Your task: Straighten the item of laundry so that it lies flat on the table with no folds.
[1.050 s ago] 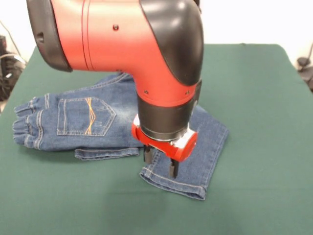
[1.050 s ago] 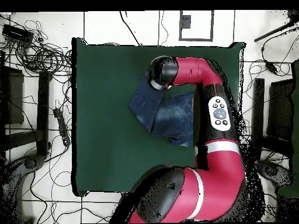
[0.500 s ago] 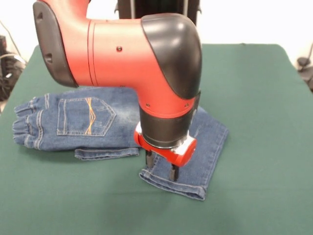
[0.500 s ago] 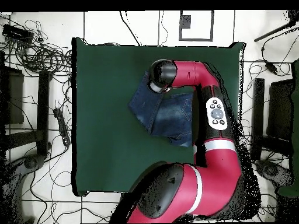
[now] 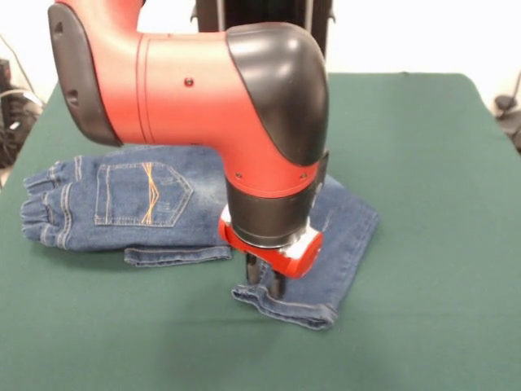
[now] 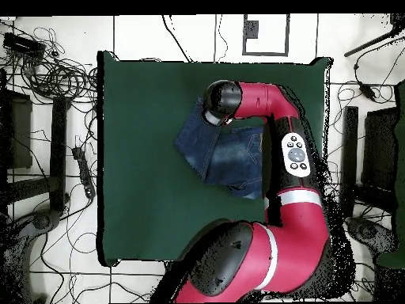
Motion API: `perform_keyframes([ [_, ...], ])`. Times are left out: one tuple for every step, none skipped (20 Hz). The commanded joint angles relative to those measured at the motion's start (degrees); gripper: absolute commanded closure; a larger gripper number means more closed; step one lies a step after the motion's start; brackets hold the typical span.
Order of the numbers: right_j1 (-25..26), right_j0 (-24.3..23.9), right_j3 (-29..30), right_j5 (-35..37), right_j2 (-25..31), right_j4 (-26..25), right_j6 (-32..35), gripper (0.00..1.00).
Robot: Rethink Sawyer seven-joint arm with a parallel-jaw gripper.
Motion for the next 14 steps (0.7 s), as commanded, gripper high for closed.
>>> perform_keyframes([
  [7.0, 0.1, 0.8, -7.0, 4.6, -3.1, -17.4, 1.0],
  [7.0, 0.1, 0.9, -7.2, 4.6, -3.2, -17.2, 1.0],
  [7.0, 0.0, 0.9, -7.6, 4.5, -3.1, -16.8, 1.0],
  [6.8, 0.2, 1.3, -8.8, 4.1, -3.1, -14.7, 1.0],
  [6.4, 0.5, 1.5, -9.1, 3.4, -2.8, -12.1, 1.0],
  [6.1, 0.8, 1.1, -6.3, 3.2, -2.7, -13.1, 1.0],
  [5.8, 1.1, 1.0, -5.2, 2.9, -2.9, -13.6, 1.0],
  [5.7, 1.3, 0.6, -4.7, 3.0, -2.8, -13.5, 1.0],
  [5.1, 1.6, 0.7, -3.3, 2.7, -2.5, -12.8, 1.0],
  [4.2, 2.3, 1.1, -2.5, 1.9, -2.3, -10.9, 1.0],
  [3.0, 2.9, 1.9, -1.8, 1.1, -2.1, -8.7, 1.0],
  [1.7, 3.6, 2.6, -0.8, 0.4, -1.8, -7.2, 1.0],
  [0.6, 4.2, 3.2, -0.3, -0.2, -1.6, -5.8, 1.0],
  [-0.4, 4.9, 3.6, 1.0, -1.0, -1.2, -3.9, 1.0],
])
